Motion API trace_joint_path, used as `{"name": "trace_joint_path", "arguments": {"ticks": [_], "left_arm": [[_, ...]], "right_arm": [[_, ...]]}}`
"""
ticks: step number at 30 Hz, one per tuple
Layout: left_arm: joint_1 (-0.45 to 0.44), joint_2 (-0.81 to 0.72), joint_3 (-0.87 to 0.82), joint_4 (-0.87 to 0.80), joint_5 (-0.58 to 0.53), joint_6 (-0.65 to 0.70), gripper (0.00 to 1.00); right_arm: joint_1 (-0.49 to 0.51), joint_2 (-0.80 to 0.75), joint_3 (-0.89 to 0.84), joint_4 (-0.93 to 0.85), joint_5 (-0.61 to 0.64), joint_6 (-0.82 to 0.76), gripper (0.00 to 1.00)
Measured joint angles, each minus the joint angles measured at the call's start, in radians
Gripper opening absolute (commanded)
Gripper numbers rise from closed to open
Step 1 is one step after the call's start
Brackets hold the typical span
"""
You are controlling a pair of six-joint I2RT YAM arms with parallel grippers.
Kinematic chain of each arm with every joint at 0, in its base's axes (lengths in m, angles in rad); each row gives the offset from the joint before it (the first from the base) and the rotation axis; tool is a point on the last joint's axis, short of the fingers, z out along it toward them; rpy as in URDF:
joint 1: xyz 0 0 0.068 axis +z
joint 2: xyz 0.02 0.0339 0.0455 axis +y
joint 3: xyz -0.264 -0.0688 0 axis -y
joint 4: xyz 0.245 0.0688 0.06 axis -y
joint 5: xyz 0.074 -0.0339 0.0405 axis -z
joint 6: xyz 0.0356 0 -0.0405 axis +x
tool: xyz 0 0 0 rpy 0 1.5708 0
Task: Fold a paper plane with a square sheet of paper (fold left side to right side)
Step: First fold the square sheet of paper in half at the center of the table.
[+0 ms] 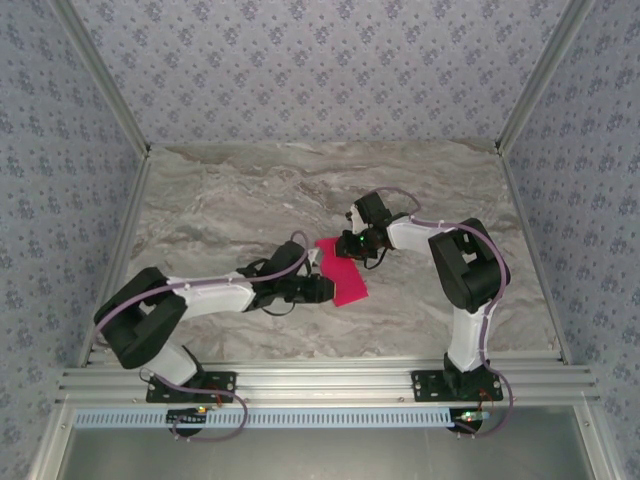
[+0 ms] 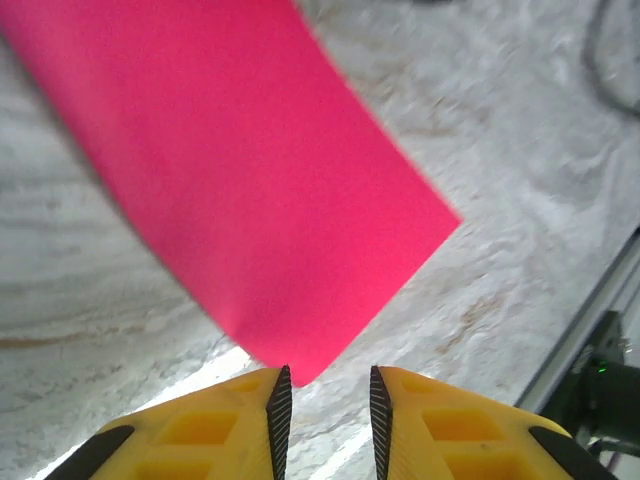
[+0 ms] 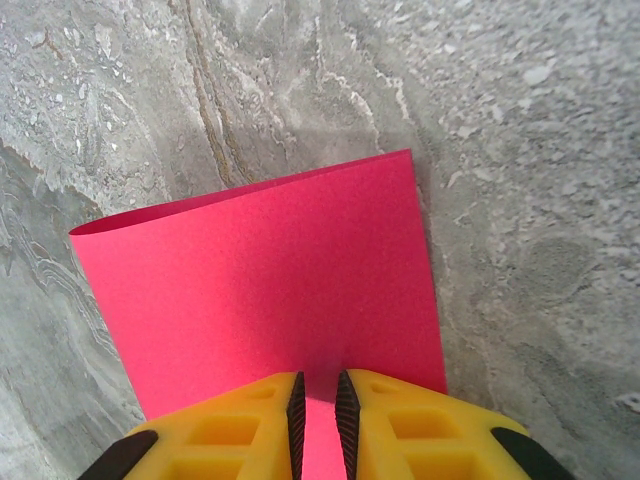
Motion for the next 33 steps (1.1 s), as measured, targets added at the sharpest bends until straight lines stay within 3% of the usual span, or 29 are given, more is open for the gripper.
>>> {"name": "trace_joint_path", "arguments": {"ticks": [4,17,33], "left_arm": [[0.006,0.002,0.013,0.021,-0.002,0.005,0.28],[0.002,0.242,0.089,0.116,0.035,0.014,0.25],[-0.087,0.240,0.011,0.254,-0.016,-0.042,0.24]], "right_arm": [[0.000,0.000,0.000,0.000,0.000,0.000,0.22],[0.000,0.000,0.000,-0.001,0.000,0.000,0.23],[0.000,0.000,0.000,-0.002,0.000,0.000,0.22]]}}
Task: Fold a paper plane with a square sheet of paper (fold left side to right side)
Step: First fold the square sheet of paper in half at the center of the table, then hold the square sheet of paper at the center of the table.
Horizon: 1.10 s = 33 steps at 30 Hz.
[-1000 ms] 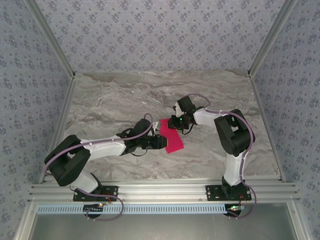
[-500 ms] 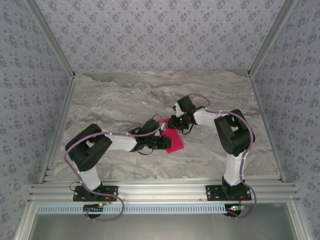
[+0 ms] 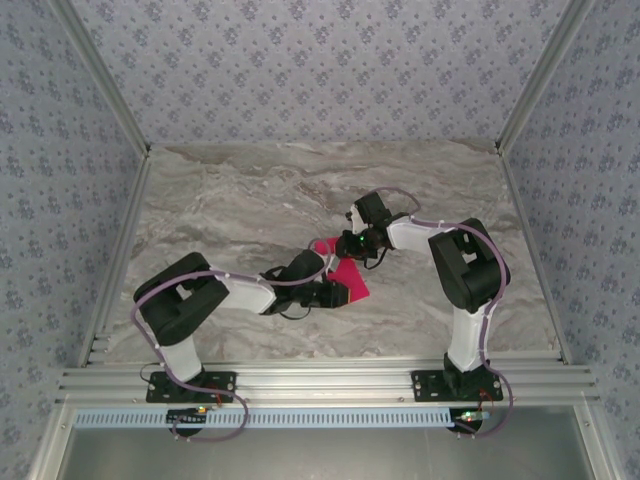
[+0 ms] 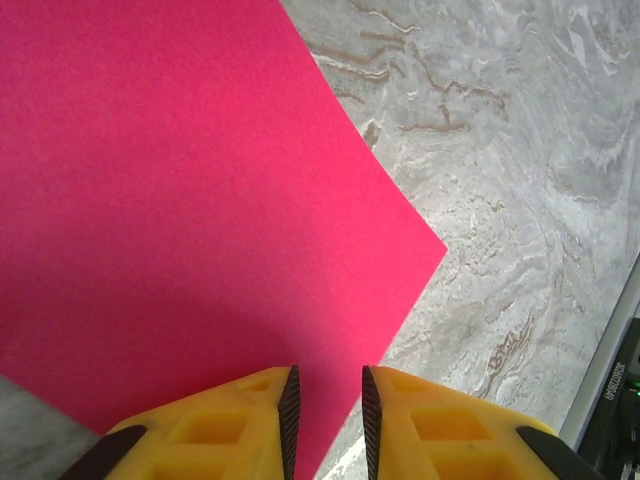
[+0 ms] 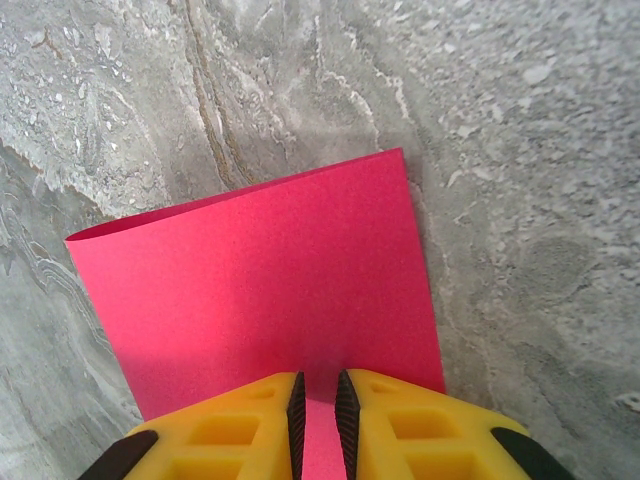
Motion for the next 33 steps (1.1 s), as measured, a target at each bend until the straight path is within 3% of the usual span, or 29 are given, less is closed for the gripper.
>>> {"name": "trace_joint_path", "arguments": {"ticks": [8,13,20,24,33], "left_arm": [[-0.042,-0.023,-0.059,0.073,-0.021,-0.057,0.25],[-0.045,-0.080,-0.090,0.019,0.009,-0.076,0.27],[0.090,-0.202,-0.057,-0.124,0.059,-0.040,0.29],[0.162,-0.161,0.044,-0.148,0.084,-0.008,0.28],[0.170,0.028,0.190,-0.173,0.099,0.040,0.27]], "right_arm": [[0.000,0.000,0.000,0.000,0.000,0.000,0.22],[0.000,0.000,0.000,0.000,-0.001,0.000,0.22],[0.000,-0.005,-0.013,0.018,-0.001,0.015,0.22],[0.000,-0.006,-0.015,0.023,-0.001,0.019,0.22],[0.000,-0.008,-0.019,0.028,-0.006,0.019,0.23]]}}
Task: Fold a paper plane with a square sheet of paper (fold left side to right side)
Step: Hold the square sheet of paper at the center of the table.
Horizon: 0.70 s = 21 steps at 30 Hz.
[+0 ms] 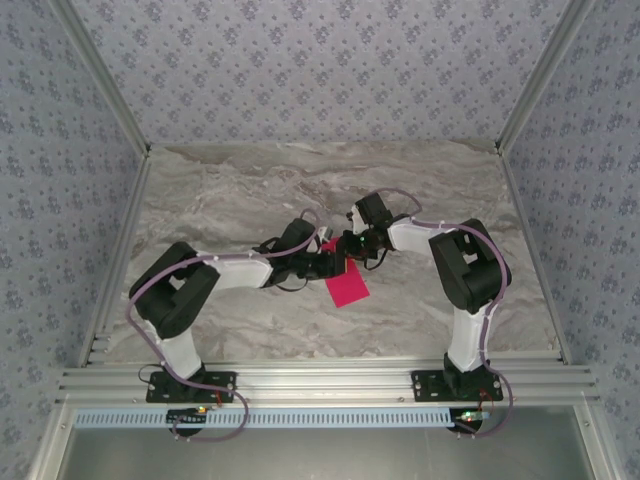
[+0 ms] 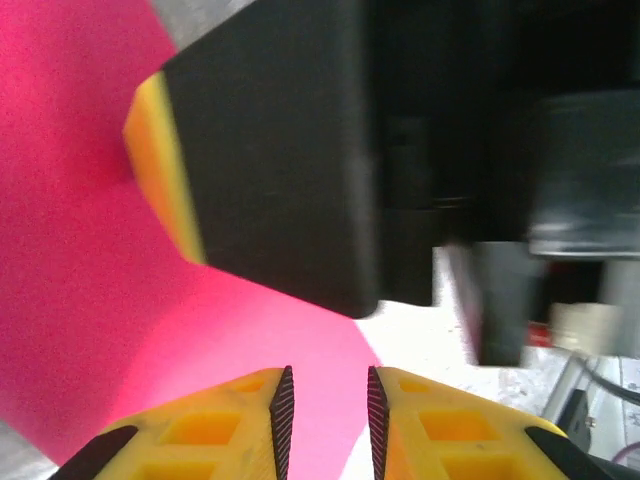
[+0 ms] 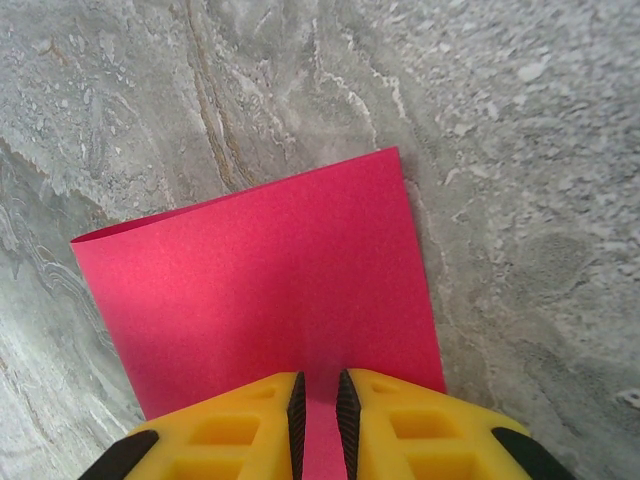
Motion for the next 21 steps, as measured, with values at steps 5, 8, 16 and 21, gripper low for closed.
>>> {"name": "trace_joint_path", "arguments": {"ticks": [5,8,16,21], "left_arm": [[0.000,0.032,-0.009,-0.012,-0.011,-0.001,0.26],[0.000,0.034,-0.023,-0.012,-0.019,-0.003,0.26],[0.002,0.051,-0.027,0.002,-0.026,-0.023,0.25],[0.004,0.054,-0.027,0.005,-0.026,-0.042,0.25]], "right_arm": [[0.000,0.000,0.000,0.000,-0.003,0.000,0.23],[0.000,-0.001,0.000,0.002,-0.004,0.003,0.23],[-0.001,-0.029,-0.003,-0.005,-0.013,0.011,0.34],[-0.014,-0.171,-0.024,-0.026,0.027,-0.005,0.47]]}}
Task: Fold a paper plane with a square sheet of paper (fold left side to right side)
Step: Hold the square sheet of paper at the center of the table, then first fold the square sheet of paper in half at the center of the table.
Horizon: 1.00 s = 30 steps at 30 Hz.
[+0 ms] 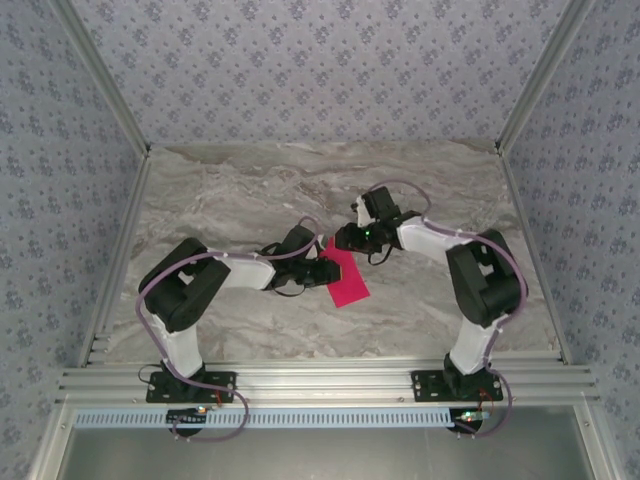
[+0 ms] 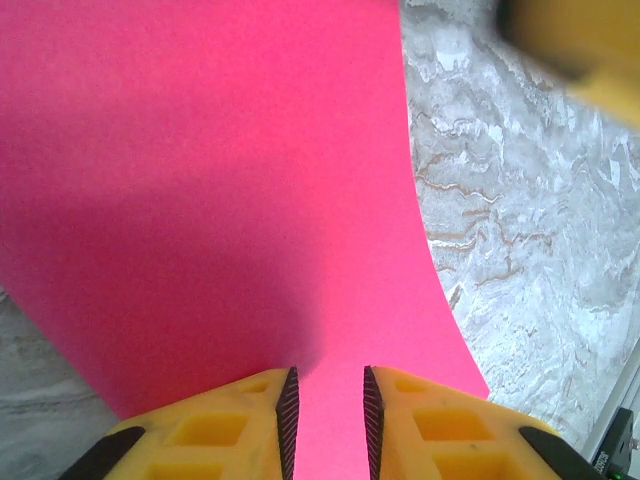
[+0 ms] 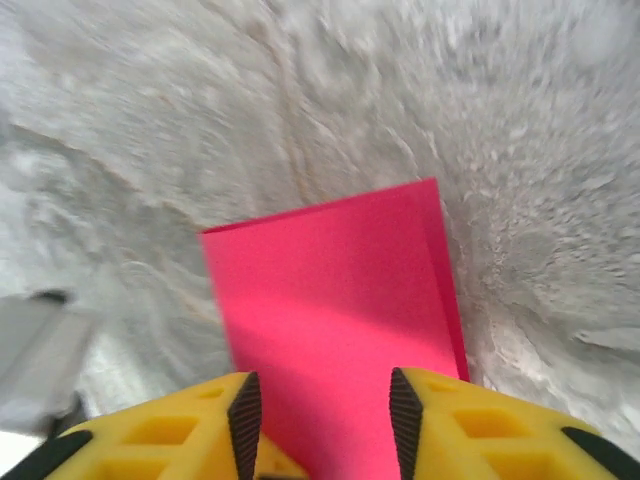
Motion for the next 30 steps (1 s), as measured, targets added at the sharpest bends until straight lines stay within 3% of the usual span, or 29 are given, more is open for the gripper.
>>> {"name": "trace_joint_path", "arguments": {"ticks": [3,8,15,30], "left_arm": [[0.001,0.000,0.000,0.000,0.000,-0.007,0.25],[0.001,0.000,0.000,0.000,-0.001,-0.008,0.25],[0.001,0.000,0.000,-0.001,-0.001,-0.008,0.24],[0.031,0.025,0.068,-0.110,0.049,0.033,0.25]], "right_arm": [[-0.006,-0.126,-0.042,-0.013,0.034,-0.008,0.44],[-0.003,-0.262,-0.164,-0.037,0.027,-0.012,0.24],[0.056,-0.201,-0.315,-0.073,-0.015,0.005,0.23],[0.060,-0.146,-0.315,-0.095,0.021,-0.008,0.23]]}}
